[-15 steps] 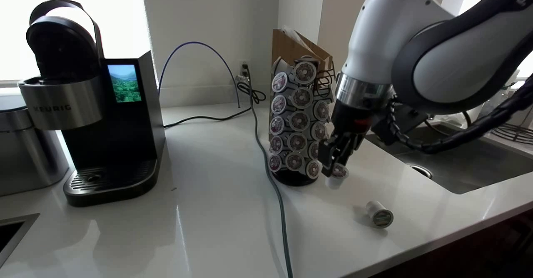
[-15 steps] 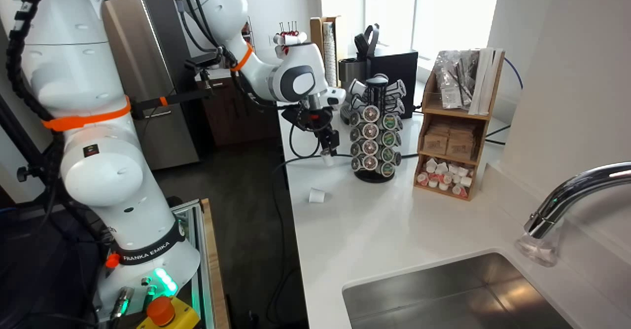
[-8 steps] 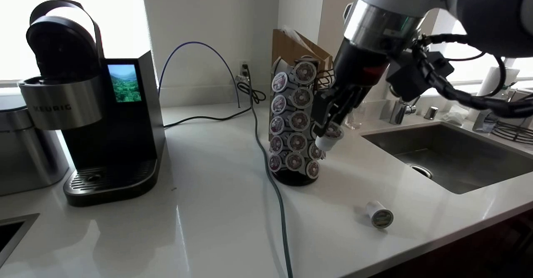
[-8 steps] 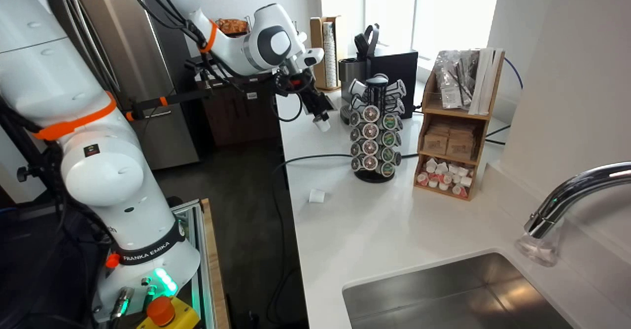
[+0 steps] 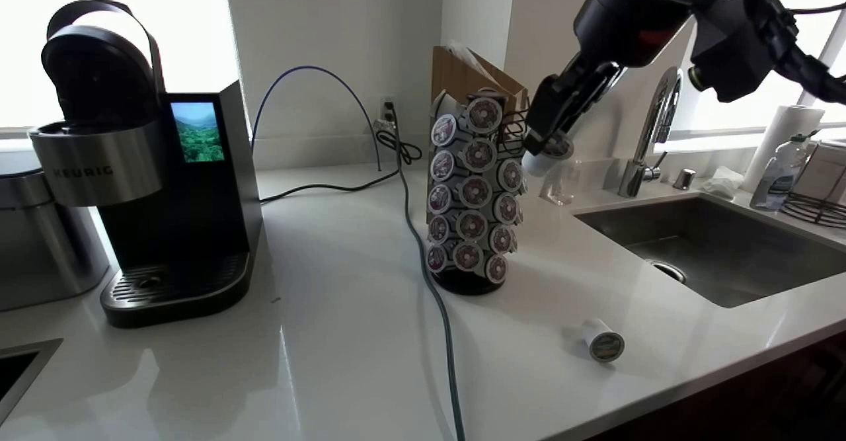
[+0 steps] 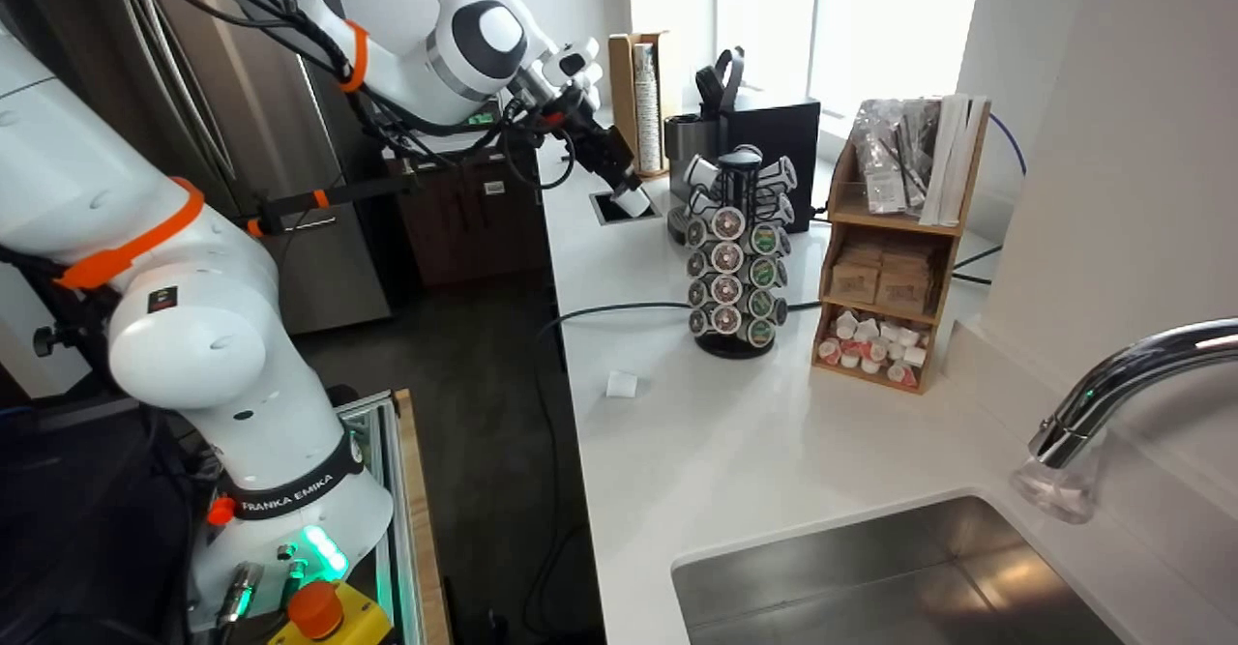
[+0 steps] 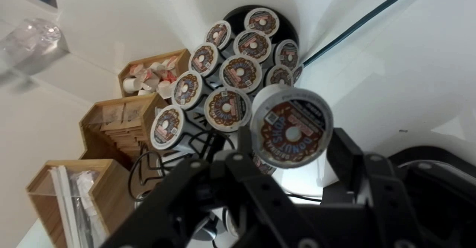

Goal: Rotate the coffee pods stand then put one coffee pod from the counter on the stand.

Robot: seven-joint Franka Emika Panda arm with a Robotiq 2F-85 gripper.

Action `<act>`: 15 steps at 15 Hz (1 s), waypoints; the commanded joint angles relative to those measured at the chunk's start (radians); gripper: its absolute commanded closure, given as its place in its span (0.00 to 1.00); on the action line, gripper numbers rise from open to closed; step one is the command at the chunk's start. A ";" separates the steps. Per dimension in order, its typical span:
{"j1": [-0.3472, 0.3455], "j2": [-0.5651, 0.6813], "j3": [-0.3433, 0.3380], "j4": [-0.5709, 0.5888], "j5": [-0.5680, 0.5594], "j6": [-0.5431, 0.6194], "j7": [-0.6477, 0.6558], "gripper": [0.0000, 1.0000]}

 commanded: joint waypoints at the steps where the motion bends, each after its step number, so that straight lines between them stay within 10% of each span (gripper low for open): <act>1: -0.067 -0.109 0.042 -0.099 -0.075 0.051 -0.005 0.71; 13: -0.396 -0.175 0.125 -0.182 -0.718 0.539 0.214 0.71; 14: -0.322 -0.166 0.094 -0.182 -0.627 0.456 0.144 0.46; 15: -0.354 -0.166 0.099 -0.182 -0.663 0.498 0.164 0.46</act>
